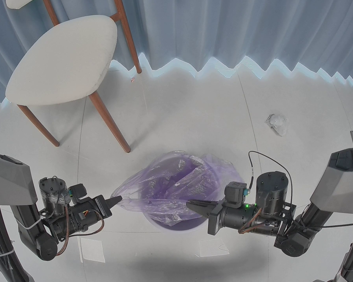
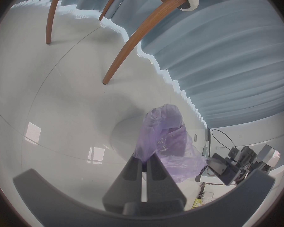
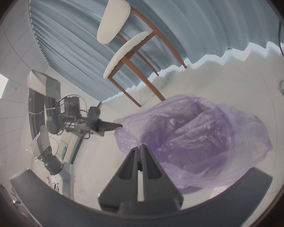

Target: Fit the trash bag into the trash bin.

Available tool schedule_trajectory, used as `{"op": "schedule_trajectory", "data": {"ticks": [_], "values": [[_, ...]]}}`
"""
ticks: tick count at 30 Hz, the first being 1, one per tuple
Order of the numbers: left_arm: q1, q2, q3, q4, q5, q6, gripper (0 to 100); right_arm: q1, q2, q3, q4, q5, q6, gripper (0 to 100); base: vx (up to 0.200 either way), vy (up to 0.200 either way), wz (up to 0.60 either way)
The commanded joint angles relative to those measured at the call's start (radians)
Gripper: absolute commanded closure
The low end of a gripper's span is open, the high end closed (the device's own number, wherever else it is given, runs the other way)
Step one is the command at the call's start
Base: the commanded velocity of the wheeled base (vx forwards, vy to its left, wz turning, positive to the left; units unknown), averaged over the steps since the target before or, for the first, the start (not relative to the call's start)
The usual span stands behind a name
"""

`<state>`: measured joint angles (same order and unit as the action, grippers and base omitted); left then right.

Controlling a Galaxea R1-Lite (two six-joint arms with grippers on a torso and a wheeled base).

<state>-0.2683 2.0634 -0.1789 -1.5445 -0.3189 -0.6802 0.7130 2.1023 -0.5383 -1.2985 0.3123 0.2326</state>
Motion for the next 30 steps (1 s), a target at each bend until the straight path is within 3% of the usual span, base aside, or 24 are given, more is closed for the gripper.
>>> {"op": "schedule_trajectory", "data": {"ticks": [1,6,15,27,30], "values": [[0.003,0.057,0.004,0.000,0.000,0.013,100,0.095,0.031,0.103,-0.054,-0.007,0.008,100,0.000,0.000,0.00],[0.011,0.107,0.004,0.000,0.003,0.050,100,0.161,0.125,0.107,-0.105,-0.064,0.010,100,0.000,0.000,0.00],[0.038,0.195,0.001,-0.002,0.001,0.094,100,0.243,0.331,0.112,-0.269,-0.081,0.031,100,0.000,0.000,0.00],[0.052,0.244,-0.004,-0.002,0.000,0.114,100,0.260,0.400,0.101,-0.271,-0.108,0.057,100,0.000,0.000,0.00],[0.052,0.265,-0.010,-0.002,0.003,0.116,100,0.253,0.421,0.087,-0.269,-0.151,0.059,100,0.000,0.000,0.00]]}}
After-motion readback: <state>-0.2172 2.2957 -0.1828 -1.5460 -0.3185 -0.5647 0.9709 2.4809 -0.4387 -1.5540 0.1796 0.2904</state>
